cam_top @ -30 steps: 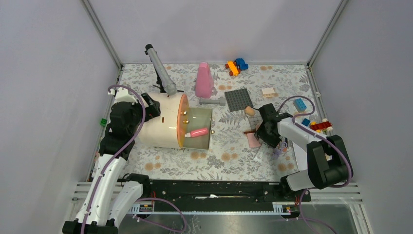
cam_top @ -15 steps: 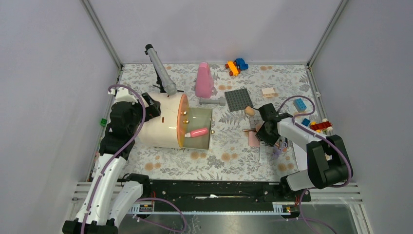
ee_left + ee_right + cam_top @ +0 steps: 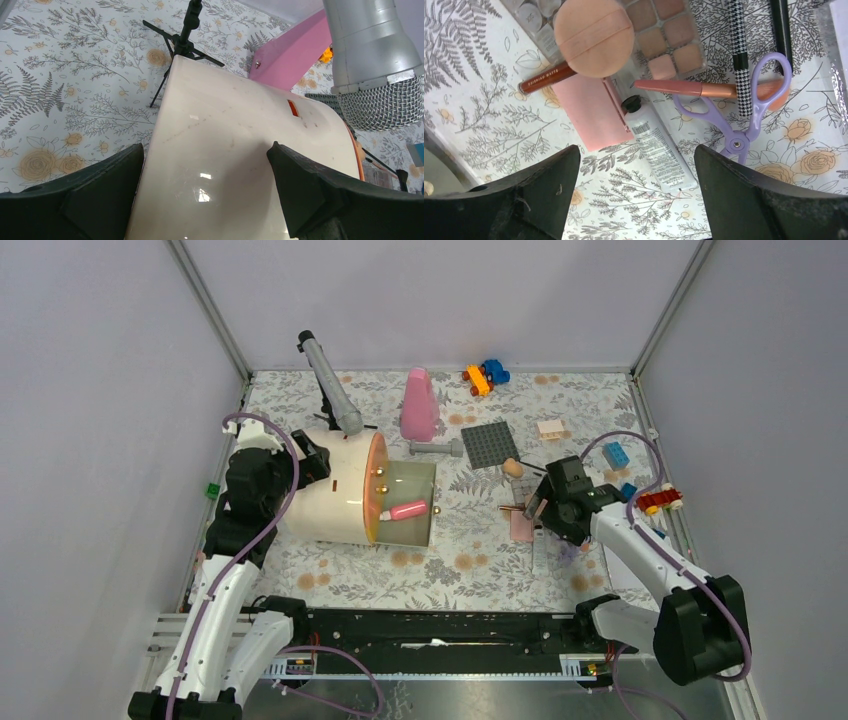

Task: Organize the makeup
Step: Pick up the makeup from the center of the board.

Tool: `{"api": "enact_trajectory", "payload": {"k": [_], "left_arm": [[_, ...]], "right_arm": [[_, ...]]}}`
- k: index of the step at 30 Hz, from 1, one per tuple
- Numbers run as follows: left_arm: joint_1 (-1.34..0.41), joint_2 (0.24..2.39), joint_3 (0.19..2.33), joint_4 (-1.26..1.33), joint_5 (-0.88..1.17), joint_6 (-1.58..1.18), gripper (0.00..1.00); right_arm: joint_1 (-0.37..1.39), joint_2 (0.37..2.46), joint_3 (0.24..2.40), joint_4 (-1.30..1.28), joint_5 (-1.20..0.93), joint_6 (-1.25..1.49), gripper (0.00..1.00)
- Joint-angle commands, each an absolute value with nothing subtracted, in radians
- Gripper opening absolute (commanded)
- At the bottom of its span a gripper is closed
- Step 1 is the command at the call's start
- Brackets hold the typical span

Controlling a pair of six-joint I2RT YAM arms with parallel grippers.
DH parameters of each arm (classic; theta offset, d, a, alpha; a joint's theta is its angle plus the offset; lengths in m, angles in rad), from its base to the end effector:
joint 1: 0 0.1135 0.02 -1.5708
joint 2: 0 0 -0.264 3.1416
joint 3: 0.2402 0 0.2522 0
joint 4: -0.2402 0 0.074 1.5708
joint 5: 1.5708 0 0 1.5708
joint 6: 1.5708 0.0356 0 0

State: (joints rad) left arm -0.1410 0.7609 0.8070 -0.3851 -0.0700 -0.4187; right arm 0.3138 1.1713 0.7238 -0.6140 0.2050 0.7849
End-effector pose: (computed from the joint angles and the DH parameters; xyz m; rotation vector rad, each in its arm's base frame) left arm 0.1726 -0.0220 0.3304 -0.3129 1.8955 -0.3108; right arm 0.2088 0.0601 0.2098 0.6746 2.5123 0.1253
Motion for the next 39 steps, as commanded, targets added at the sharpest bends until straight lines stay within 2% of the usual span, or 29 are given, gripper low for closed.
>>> {"api": "enact_trajectory", "payload": {"k": [1,11,17,19,22,24,30,35,39], "left_arm": [[-0.148,0.772,0.782,-0.471,-0.040,-0.391,0.99],[-0.149,0.779,0.781,-0.469,-0.022,-0.391,0.99],[-0.149,0.771,0.780,-0.466,-0.034,-0.390,0.99],[-0.148,0.775,0.786,-0.470,-0.027,-0.388,0.99],[-0.148,0.767,0.783,-0.469,-0.035,-0.390,0.99],[-0.149,0.765,0.784,-0.469,-0.034,-0.390,0.99],[-0.149,0.764,0.784,-0.469,-0.032,-0.390,0.99],[-0.148,0.761,0.784,-0.469,-0.034,-0.390,0.99],[-0.148,0.760,0.784,-0.469,-0.034,-0.390,0.99]], "right_arm": [[0.312,1.170,0.719,-0.626,0.137,0.674,0.91],[0.312,1.358,0.792,-0.681,0.143,0.575,0.82],[0.311,1.431,0.787,-0.655,0.130,0.556,0.69],[0.313,1.453,0.787,-0.645,0.127,0.553,0.62],[0.314,1.469,0.791,-0.643,0.112,0.557,0.57],[0.313,1.466,0.785,-0.630,0.106,0.558,0.53],[0.313,1.425,0.773,-0.631,0.112,0.562,0.32],[0.313,1.300,0.790,-0.637,0.110,0.532,0.29],[0.313,1.171,0.803,-0.524,-0.090,0.484,0.29]]}}
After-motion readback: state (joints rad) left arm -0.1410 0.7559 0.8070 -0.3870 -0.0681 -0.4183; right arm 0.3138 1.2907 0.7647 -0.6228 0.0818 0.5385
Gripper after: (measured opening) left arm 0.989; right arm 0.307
